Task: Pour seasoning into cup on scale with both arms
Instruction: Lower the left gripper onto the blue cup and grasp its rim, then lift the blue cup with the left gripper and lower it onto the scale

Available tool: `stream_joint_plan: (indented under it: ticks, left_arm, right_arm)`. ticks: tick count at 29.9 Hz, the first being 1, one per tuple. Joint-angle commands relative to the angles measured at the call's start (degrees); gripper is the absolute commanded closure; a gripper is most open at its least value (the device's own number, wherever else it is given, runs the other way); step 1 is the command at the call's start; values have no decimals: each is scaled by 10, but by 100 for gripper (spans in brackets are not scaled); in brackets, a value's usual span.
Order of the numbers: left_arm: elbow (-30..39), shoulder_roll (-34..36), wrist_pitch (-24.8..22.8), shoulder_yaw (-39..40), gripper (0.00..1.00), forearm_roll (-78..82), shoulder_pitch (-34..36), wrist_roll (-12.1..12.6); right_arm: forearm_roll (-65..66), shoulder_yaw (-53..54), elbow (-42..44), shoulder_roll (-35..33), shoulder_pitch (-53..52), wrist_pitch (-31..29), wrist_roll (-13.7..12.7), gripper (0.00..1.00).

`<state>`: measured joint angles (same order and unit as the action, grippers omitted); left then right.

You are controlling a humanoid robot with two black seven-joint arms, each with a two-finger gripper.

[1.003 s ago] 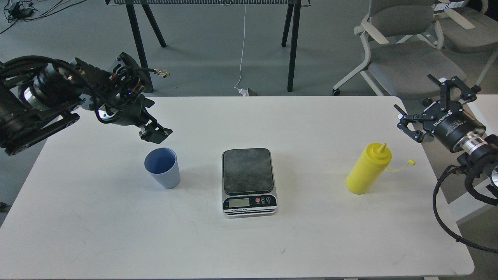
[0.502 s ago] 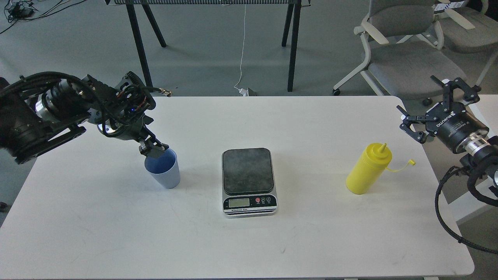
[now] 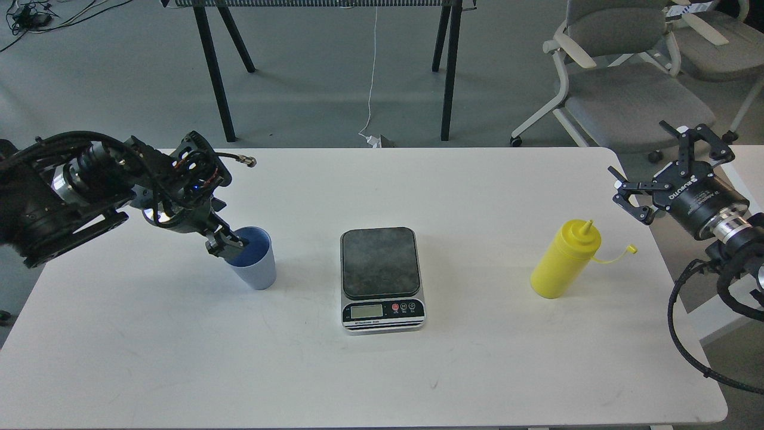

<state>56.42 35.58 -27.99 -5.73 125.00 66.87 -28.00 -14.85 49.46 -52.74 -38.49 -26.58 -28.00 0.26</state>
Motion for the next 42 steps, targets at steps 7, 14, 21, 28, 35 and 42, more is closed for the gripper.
stream_joint_plan:
  ticks: [7,14,21,28,35,42]
  left_arm:
    - [-18,-25,0,0,14,0,-14,0]
    - [-18,-31,0,0,31,0,-15,0]
    - [-20,-36,0,-1,52,0,-18,0]
    - [-21,-35,0,0,89,0,-16,0]
    - [-21,-31,0,0,98,0,-10,0]
    - [-11,-30,0,2,97,0,33,0]
  right_arm:
    - [0,-1,1,0,0,0,0,1]
    - [0,0,1,-2,4,0,0,1]
    - [0,0,1,-2,5,0,0,1]
    - [0,1,2,-2,10,0,0,1]
    - [0,2,3,-2,13,0,0,1]
    - [0,1,1,-2,14,0,0,1]
